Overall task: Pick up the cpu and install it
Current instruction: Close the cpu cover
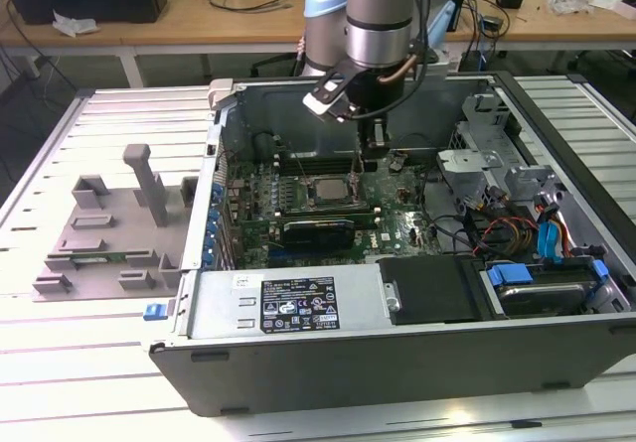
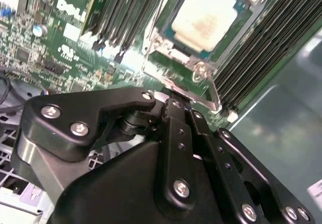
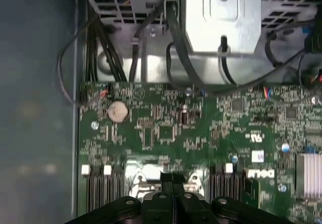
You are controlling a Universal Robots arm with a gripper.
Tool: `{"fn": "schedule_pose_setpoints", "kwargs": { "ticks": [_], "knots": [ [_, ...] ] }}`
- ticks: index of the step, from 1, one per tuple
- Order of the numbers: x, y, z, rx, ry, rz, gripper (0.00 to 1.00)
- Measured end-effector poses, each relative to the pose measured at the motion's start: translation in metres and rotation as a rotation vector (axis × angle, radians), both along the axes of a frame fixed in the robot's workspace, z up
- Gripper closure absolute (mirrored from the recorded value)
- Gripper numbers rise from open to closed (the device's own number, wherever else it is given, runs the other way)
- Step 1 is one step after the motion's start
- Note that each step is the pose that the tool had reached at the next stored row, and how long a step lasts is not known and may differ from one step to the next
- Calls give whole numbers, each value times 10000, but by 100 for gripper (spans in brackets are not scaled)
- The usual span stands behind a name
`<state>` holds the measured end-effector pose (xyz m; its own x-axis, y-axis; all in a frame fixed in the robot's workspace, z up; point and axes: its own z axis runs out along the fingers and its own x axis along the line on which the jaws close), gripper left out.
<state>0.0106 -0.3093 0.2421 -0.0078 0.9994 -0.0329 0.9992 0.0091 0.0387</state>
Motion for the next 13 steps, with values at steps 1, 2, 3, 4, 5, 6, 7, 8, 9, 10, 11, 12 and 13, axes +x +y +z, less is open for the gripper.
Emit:
{"fn": "schedule_pose_setpoints", "kwargs": {
  "ticks": [1,2,3,4,5,6,7,8,9,10,11,12,13],
  "knots": [
    [-38,5,0,0,-22,2,89],
    [-69,8,0,0,-37,1,89],
    [-111,10,0,-1,-59,1,89],
    [-111,10,0,-1,-59,2,89],
    [-113,11,-1,0,-60,2,89],
    [-115,11,-1,0,-59,1,89],
    [-117,11,-1,-1,-60,1,89],
    [-117,12,-3,-3,-62,1,89],
    [-118,12,-9,-21,-61,1,89],
    [-124,11,-41,-42,-58,0,89],
    [-157,11,-75,-40,-58,1,89],
    [-194,11,-91,-42,-57,2,89],
    [-245,11,-105,-42,-57,2,89]
  ]
}}
